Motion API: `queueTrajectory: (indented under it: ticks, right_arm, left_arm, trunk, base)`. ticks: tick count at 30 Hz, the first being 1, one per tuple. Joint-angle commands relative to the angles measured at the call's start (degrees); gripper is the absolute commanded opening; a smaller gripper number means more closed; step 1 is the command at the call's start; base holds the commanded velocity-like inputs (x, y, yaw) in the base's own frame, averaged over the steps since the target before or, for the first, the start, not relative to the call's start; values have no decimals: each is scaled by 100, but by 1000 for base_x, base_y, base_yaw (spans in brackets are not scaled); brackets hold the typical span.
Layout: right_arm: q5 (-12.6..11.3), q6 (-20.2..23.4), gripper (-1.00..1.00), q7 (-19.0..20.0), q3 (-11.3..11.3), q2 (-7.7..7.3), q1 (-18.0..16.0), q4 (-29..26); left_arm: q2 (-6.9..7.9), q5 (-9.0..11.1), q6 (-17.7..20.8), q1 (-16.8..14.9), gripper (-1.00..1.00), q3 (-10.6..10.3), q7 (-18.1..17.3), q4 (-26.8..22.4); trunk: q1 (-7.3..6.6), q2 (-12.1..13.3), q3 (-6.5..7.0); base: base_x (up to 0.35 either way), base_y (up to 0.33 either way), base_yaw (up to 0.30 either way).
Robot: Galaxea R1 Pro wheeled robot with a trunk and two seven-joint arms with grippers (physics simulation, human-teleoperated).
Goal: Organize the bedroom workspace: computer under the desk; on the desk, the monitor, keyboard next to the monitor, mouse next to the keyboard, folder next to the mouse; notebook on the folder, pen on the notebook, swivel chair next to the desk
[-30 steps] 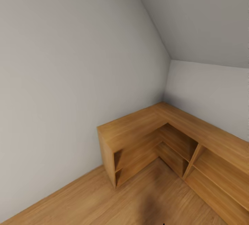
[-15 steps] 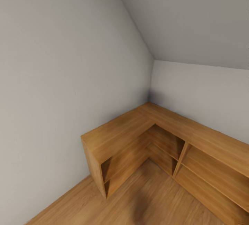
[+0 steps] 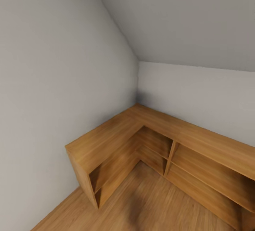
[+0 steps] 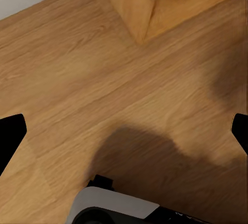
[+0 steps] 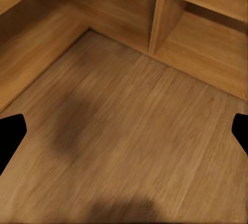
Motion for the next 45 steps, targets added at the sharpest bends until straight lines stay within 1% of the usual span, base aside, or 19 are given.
queueTrajectory:
  ticks: [1,9,24,38,45]
  right_arm:
    - [-5,-10,100,-54,50,0,-7,5]
    - [-7,-10,100,-54,42,-4,-7,5]
    - [-29,-10,100,-54,41,-3,-7,-4]
    - [-2,-9,100,-54,41,-4,-7,1]
    - [1,-10,100,-54,41,-6,-7,1]
  left_arm:
    - [-4,-3,-14,-3,100,27,-4,-1]
    - [-6,-9,-14,-4,100,25,-6,-1]
    - [-5,-12,-14,-3,100,20,-6,-1]
    - [-4,-12,-14,-4,100,25,-4,-1]
    - [-3,-12,-14,-3,100,27,-4,-1]
  trunk:
    - [3,-12,-13]
    - [3,-12,-13]
    - [3,-12,-13]
    - [3,-12,-13]
    - [3,-12,-13]
  base:
    - [1,0,-300]
    - [69,0,-300]
    - [288,0,-300]
    - [45,2,-300]
    - [158,130,-300]
